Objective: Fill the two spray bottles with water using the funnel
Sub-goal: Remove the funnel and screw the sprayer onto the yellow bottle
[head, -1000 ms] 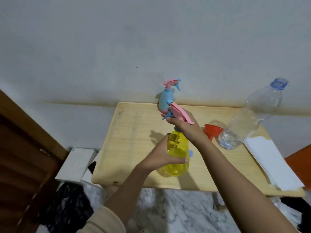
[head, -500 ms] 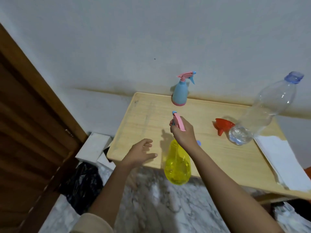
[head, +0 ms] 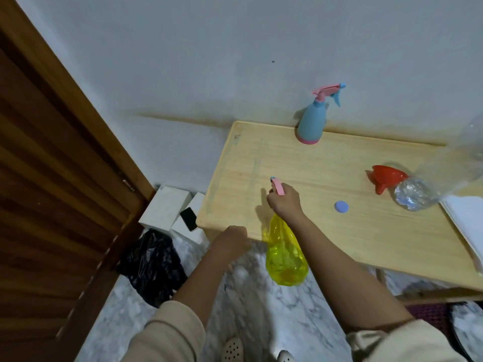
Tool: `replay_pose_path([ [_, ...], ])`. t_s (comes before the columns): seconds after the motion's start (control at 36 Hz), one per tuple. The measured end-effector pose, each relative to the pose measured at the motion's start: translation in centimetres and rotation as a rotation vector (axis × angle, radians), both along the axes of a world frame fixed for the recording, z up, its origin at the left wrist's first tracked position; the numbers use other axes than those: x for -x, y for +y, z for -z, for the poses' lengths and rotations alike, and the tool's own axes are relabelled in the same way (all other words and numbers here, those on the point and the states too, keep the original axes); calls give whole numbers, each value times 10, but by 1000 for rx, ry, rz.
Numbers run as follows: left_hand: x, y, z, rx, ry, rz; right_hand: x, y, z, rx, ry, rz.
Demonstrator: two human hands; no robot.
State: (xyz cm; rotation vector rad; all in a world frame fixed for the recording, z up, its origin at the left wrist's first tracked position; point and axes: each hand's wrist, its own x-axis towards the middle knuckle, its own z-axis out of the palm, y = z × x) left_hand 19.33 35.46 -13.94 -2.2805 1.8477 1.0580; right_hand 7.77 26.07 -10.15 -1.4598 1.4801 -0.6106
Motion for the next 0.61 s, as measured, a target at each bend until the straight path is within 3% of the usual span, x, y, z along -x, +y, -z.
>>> replay_pose_path([
  [0.61,-14,8,22,-33,48,-34,-17,7,2,-56,-11,74],
])
